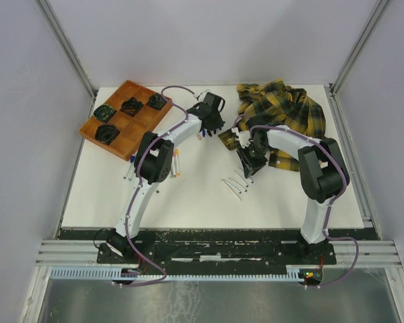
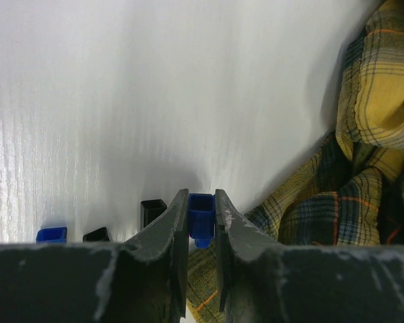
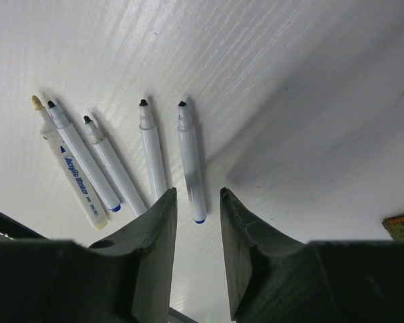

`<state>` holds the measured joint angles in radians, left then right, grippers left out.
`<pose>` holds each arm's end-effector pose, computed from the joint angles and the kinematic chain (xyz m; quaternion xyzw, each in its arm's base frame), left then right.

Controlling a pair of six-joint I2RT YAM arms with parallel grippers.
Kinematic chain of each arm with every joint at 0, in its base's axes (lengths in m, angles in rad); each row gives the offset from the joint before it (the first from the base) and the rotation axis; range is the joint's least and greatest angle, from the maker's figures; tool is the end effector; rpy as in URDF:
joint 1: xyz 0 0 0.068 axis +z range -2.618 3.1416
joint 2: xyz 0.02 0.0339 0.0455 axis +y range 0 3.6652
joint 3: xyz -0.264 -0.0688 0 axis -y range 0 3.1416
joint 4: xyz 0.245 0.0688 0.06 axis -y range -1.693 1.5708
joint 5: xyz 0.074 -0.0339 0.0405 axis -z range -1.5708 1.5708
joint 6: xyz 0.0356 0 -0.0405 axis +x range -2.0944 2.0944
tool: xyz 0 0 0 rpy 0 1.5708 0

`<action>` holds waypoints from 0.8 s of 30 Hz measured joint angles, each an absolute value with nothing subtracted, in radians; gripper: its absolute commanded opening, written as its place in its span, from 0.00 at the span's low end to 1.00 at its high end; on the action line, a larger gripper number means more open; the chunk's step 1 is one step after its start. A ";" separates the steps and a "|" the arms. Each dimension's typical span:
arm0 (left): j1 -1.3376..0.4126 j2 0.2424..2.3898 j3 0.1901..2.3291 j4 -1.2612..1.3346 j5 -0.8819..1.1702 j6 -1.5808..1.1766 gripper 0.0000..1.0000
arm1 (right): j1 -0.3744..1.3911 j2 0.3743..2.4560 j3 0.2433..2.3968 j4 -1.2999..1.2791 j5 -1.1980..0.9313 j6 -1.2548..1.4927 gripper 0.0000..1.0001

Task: Open the pen caps
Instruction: Place the pen cap at the center of the board.

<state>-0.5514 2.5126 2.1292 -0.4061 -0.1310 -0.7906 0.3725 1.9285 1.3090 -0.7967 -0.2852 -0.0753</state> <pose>0.4795 -0.2895 0.1552 -0.1348 0.9131 -0.1889 0.3352 0.3348 0.1416 0.1605 -0.2298 0.9598 0.1514 0.0546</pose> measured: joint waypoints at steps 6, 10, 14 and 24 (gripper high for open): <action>-0.552 2.513 2.131 -0.419 -0.133 -0.790 0.32 | 0.368 1.912 1.309 -0.795 -0.294 -0.075 0.40; -0.552 2.513 2.135 -0.421 -0.144 -0.790 0.33 | 0.364 1.906 1.309 -0.795 -0.303 -0.075 0.41; -0.552 2.513 2.135 -0.425 -0.155 -0.790 0.34 | 0.362 1.884 1.309 -0.794 -0.310 -0.075 0.41; -0.558 2.502 2.140 -0.429 -0.160 -0.756 0.36 | 0.355 1.817 1.309 -0.783 -0.328 -0.079 0.42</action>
<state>-0.5583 2.5015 2.1403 -0.4286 -0.1600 -0.7563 0.3550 1.8172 1.3087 -0.7826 -0.3279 -0.0792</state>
